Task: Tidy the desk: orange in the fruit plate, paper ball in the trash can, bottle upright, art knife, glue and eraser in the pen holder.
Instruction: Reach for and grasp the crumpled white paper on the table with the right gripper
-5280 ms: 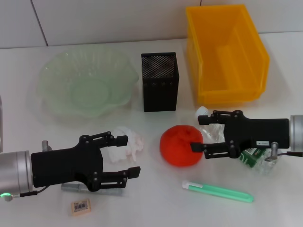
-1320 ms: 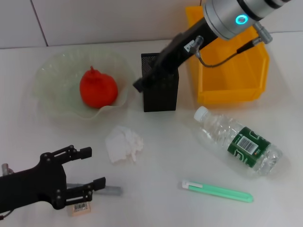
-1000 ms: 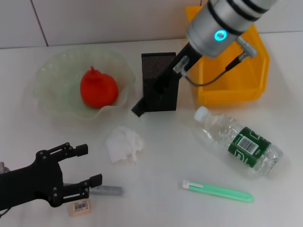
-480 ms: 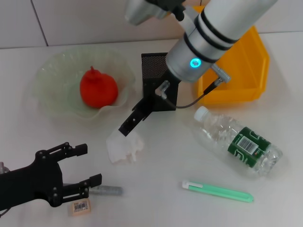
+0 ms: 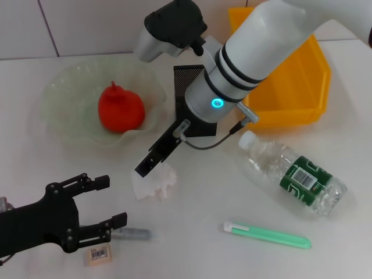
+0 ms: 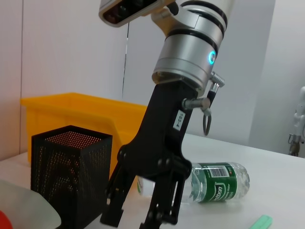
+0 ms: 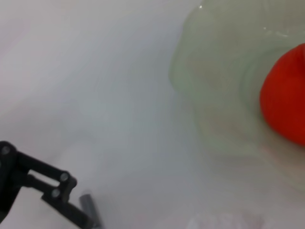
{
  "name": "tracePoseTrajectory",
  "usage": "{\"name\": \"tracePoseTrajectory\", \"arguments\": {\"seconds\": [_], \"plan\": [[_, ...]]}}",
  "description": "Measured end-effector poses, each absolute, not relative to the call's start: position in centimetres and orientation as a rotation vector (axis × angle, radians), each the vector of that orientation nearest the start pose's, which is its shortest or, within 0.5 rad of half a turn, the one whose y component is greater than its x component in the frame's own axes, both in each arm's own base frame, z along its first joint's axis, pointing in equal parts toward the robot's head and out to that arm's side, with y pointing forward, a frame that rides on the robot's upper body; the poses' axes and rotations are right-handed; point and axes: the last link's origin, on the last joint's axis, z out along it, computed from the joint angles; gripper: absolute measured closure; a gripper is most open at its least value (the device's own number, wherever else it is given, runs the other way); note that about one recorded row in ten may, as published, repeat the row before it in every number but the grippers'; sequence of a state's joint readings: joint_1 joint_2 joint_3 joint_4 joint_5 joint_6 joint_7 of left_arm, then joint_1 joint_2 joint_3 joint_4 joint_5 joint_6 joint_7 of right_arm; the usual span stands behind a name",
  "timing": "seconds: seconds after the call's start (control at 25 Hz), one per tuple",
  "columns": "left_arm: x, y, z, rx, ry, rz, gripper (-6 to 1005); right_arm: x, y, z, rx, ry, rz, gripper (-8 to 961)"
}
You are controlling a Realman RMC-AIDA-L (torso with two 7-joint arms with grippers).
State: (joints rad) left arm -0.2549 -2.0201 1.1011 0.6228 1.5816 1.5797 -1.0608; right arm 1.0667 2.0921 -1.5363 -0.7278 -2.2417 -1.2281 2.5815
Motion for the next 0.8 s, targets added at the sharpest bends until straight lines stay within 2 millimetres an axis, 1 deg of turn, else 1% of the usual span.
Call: {"name": "tracePoseTrajectory", "arguments": {"seconds": [0.04, 0.32, 0.8], "plan": [[-29.7, 25.6, -1.1, -2.729, -0.397, -0.81, 185, 8.8, 39.3, -10.5, -2.829, 0.922, -0.317, 169], [-29.7, 25.5, -1.2, -2.734, -0.395, -0.809, 185, 9.1, 39.1, -11.5, -2.823, 0.927, -0.314, 175], [-29.7, 25.5, -1.2, -2.738, -0.383, -0.809, 185, 10.2, 38.9, -12.5, -2.809, 0.926, -0.367, 186]]}}
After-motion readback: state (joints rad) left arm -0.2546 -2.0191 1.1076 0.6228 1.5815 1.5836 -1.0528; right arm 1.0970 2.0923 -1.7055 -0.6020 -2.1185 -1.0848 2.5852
